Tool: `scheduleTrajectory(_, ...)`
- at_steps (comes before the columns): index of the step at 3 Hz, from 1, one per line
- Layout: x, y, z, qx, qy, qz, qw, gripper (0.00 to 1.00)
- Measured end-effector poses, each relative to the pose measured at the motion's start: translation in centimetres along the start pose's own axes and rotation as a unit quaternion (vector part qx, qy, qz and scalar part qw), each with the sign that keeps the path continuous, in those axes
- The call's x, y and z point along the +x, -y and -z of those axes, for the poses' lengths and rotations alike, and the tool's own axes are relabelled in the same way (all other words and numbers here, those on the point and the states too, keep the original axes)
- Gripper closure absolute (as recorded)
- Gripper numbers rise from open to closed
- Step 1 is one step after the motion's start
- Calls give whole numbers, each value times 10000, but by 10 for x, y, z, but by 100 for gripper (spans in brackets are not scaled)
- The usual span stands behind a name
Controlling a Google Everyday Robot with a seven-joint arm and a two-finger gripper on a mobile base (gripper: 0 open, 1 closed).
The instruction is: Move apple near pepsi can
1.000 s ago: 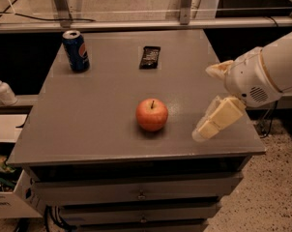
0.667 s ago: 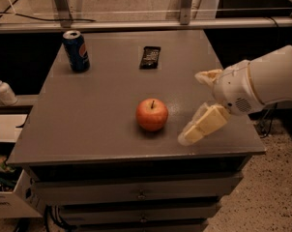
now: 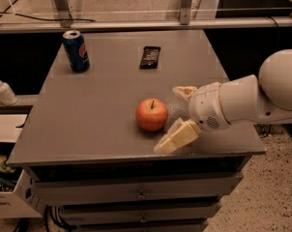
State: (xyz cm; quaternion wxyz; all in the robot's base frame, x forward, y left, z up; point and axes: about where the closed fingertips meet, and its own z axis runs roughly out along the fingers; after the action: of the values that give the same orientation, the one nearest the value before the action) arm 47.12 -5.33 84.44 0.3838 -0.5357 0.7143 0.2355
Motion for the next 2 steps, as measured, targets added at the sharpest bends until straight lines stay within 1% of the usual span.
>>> scheduleTrajectory(1, -5, -2, -23, -76, 168, 24, 9998, 0)
scheduleTrajectory(2, -11, 0, -36, -108, 262, 39, 9996, 17)
